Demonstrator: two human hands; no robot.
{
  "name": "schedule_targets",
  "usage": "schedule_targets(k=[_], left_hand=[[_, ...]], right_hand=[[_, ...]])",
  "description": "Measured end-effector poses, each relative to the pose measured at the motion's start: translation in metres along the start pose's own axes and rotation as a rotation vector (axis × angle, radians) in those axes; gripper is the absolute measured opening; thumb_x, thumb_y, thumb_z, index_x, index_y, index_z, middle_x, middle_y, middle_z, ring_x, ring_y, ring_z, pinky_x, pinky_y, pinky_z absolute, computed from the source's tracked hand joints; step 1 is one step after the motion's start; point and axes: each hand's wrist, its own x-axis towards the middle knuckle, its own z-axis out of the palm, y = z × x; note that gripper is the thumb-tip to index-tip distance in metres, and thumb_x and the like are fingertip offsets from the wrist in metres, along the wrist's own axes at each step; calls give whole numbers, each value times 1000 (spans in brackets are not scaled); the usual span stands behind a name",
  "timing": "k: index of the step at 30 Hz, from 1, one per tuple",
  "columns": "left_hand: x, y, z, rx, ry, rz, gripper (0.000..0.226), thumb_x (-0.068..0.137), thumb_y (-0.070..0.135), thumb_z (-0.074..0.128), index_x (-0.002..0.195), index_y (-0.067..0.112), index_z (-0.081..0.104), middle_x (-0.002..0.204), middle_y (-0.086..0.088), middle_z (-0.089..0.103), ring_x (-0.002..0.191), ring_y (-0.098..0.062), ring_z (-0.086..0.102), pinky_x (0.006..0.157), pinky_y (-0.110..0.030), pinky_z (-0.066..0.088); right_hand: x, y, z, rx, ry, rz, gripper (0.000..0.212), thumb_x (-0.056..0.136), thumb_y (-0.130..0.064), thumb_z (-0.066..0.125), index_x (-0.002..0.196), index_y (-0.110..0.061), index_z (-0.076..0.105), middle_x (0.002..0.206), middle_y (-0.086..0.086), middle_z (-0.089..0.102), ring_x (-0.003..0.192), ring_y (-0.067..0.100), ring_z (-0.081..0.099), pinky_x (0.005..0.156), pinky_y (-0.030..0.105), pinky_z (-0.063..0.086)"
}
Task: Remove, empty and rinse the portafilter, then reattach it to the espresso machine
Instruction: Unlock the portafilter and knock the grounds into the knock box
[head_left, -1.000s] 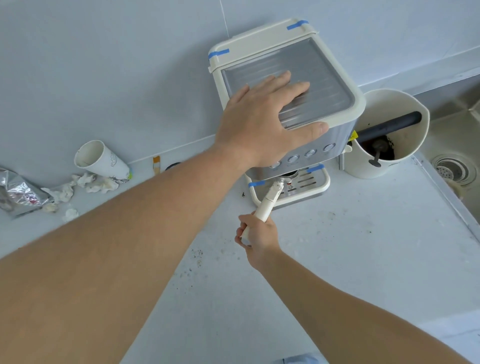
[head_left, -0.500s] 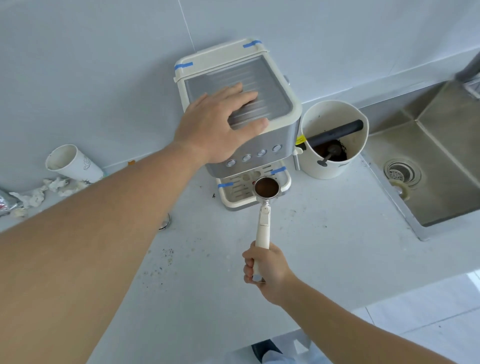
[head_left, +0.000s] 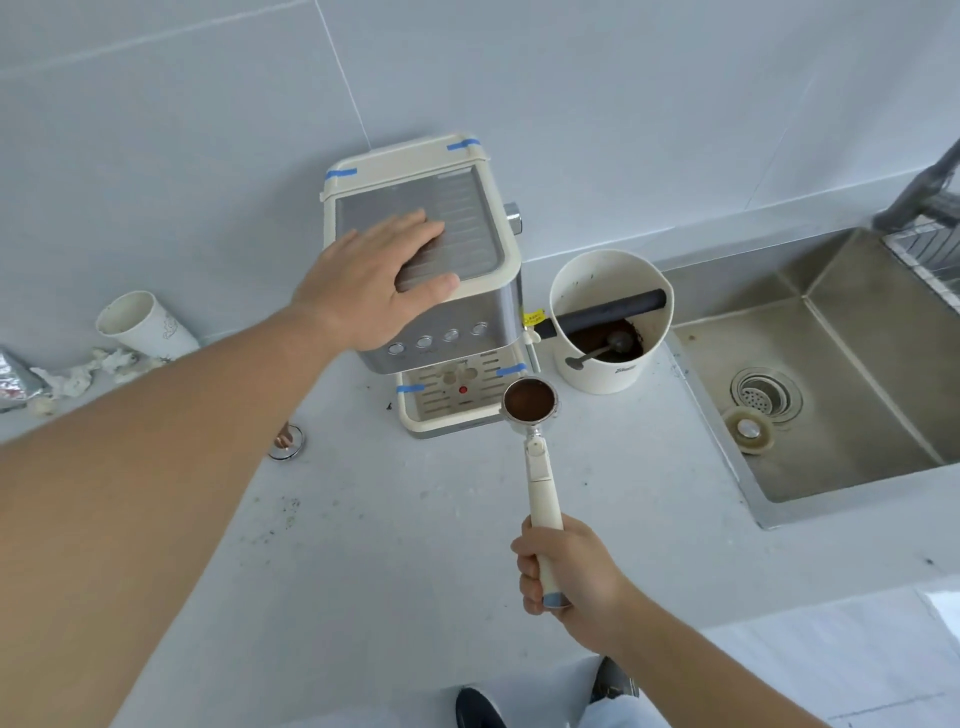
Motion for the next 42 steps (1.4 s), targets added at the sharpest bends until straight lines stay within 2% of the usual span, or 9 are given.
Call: schedule_targets(k=[5,9,13,19,23,26,29,37,42], left_hand=[[2,1,0,1,-10,-22,76,83,74,27,148,34,30,161,7,27,148,-14,23,118,-44,20],[3,8,2,-6,39,-64,63,91,63,38,146,33,36,158,7,33,142,-21,34,113,-44,25],[10,24,2,6,66,-128,59,88,68,33,136,35,44,143,8,49,128,-25,47,101,-46,37],[23,46,3,-54,94,-224,51,82,70,40,120,39,53,128,7,53,124,-23,44,104,-43,33],[28,48,6,-99,163,-153,43,84,65,44,110,33,54,105,13,57,101,-17,54,90,-38,40],[27,48,7,-110,208,-120,34,86,60,48,104,32,55,91,18,50,87,-12,50,81,-33,39],[29,47,7,-131,217,-124,40,84,62,47,107,31,56,96,18,54,90,-11,51,85,-35,42],[28,46,9,-206,248,-192,57,79,64,46,123,30,62,135,10,59,121,-18,54,105,-39,39],[27,45,11,-225,252,-226,50,84,59,53,127,35,61,145,9,53,131,-17,49,111,-40,34]], right_hand=[[-16,-25,-24,-29,-36,-1,21,81,2,55,72,-12,42,55,5,44,43,20,36,47,28,32],[-27,-42,-43,-44,-64,-7,21,82,0,55,72,-13,42,56,5,43,43,20,35,46,27,32],[-36,-57,-58,-68,-52,-25,17,83,-2,55,75,-12,43,56,6,44,43,21,36,47,28,33],[-44,-90,-76,-58,-38,-53,7,88,-14,53,91,-10,48,56,7,41,42,21,32,45,28,30],[-44,-113,-89,27,-50,-63,25,96,-33,46,95,-9,54,54,8,40,40,20,33,44,27,31],[-39,-128,-99,52,-42,-110,36,98,-40,41,99,-8,59,54,9,40,40,20,34,42,28,32],[-30,-143,-106,33,-31,-174,35,99,-36,39,106,-8,59,55,9,41,40,20,35,44,28,31],[-4,-163,-121,-5,-28,-254,25,98,-24,44,115,-11,57,61,8,47,45,21,40,47,28,30],[11,-171,-122,-98,70,-282,22,92,-9,56,115,-10,58,69,8,50,49,21,46,48,30,44]])
